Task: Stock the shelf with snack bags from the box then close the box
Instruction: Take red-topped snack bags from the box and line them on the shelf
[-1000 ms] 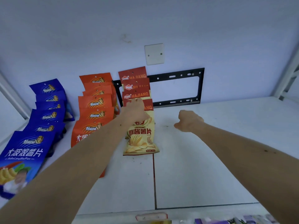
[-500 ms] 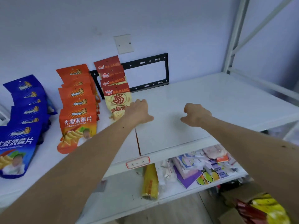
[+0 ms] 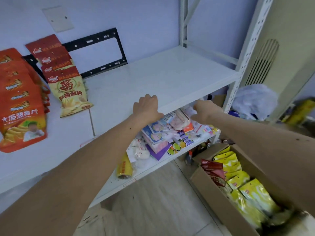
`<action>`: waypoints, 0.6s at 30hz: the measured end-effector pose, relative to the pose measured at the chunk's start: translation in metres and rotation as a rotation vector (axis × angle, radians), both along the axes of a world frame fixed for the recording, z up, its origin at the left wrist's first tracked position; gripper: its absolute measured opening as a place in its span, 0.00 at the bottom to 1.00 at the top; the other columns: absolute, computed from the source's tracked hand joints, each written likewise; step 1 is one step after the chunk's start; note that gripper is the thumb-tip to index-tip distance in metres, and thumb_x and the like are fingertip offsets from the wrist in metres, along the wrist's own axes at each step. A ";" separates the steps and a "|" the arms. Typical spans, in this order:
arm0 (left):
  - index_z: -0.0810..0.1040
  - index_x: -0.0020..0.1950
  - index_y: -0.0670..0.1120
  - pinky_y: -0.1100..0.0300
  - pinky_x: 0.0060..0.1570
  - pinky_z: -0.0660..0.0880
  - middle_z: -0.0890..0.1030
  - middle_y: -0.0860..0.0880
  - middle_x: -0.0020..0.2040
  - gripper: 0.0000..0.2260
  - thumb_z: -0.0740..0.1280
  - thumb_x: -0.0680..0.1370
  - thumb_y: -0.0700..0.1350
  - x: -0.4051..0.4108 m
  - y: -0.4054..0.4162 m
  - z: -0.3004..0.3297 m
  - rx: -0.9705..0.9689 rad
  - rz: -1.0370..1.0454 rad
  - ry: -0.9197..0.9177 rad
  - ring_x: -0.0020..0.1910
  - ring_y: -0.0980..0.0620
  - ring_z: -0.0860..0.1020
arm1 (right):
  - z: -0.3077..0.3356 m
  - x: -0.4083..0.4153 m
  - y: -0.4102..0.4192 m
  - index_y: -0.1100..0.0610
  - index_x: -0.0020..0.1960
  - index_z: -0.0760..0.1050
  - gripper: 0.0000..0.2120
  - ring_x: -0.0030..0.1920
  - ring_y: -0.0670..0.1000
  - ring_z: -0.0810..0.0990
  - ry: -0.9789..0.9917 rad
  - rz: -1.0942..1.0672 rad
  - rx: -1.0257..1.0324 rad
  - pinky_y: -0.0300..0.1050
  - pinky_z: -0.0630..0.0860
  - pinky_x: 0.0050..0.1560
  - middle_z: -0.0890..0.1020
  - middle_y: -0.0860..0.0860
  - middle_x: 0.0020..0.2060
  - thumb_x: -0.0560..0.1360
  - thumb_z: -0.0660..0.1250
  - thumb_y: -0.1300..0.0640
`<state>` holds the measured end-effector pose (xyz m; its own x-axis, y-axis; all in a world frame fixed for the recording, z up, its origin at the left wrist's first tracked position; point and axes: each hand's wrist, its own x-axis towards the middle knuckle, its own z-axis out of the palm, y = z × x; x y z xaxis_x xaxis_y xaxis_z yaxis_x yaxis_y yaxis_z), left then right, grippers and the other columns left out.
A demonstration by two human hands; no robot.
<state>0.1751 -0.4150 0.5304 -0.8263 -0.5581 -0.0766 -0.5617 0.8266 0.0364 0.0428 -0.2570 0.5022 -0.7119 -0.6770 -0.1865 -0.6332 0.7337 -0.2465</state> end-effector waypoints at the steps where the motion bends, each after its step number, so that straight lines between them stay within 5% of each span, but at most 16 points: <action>1: 0.68 0.68 0.44 0.50 0.55 0.69 0.70 0.44 0.64 0.26 0.68 0.75 0.54 -0.007 0.013 -0.003 -0.003 -0.012 0.009 0.63 0.43 0.70 | -0.004 -0.005 0.015 0.56 0.40 0.65 0.12 0.44 0.57 0.75 0.000 0.002 0.011 0.46 0.72 0.42 0.74 0.53 0.38 0.76 0.64 0.52; 4: 0.70 0.66 0.45 0.49 0.56 0.69 0.71 0.45 0.63 0.24 0.68 0.75 0.54 -0.030 0.057 -0.016 0.013 -0.027 0.008 0.62 0.43 0.70 | -0.016 -0.025 0.061 0.57 0.51 0.72 0.09 0.52 0.59 0.77 -0.008 -0.022 0.015 0.46 0.72 0.44 0.78 0.56 0.49 0.75 0.65 0.52; 7: 0.71 0.66 0.46 0.50 0.56 0.70 0.72 0.44 0.64 0.24 0.69 0.74 0.55 -0.052 0.105 -0.034 0.041 -0.031 0.015 0.63 0.42 0.71 | -0.033 -0.049 0.109 0.56 0.61 0.71 0.17 0.56 0.59 0.77 0.001 -0.035 0.036 0.49 0.76 0.48 0.78 0.57 0.56 0.75 0.66 0.51; 10: 0.72 0.65 0.46 0.51 0.51 0.71 0.73 0.46 0.65 0.24 0.70 0.73 0.55 -0.071 0.152 -0.057 0.067 -0.016 0.038 0.63 0.44 0.72 | -0.050 -0.073 0.155 0.55 0.62 0.71 0.18 0.57 0.58 0.77 -0.008 -0.040 0.069 0.50 0.76 0.49 0.77 0.55 0.57 0.75 0.65 0.50; 14: 0.72 0.64 0.45 0.49 0.53 0.70 0.74 0.44 0.62 0.22 0.69 0.75 0.54 -0.090 0.202 -0.099 0.130 0.049 -0.021 0.62 0.42 0.73 | -0.082 -0.102 0.195 0.51 0.55 0.72 0.14 0.43 0.57 0.77 -0.037 0.006 0.102 0.47 0.72 0.39 0.80 0.53 0.49 0.72 0.62 0.47; 18: 0.71 0.65 0.46 0.48 0.55 0.72 0.73 0.44 0.63 0.23 0.69 0.74 0.54 -0.096 0.234 -0.145 0.206 0.088 -0.055 0.63 0.42 0.72 | -0.115 -0.113 0.227 0.51 0.57 0.71 0.13 0.48 0.59 0.78 -0.051 0.021 0.095 0.47 0.72 0.40 0.79 0.54 0.49 0.75 0.62 0.50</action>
<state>0.0791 -0.1813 0.3854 -0.7668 -0.5955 -0.2395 -0.6367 0.7529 0.1666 -0.0704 -0.0304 0.3875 -0.6860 -0.6691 -0.2858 -0.6370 0.7421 -0.2085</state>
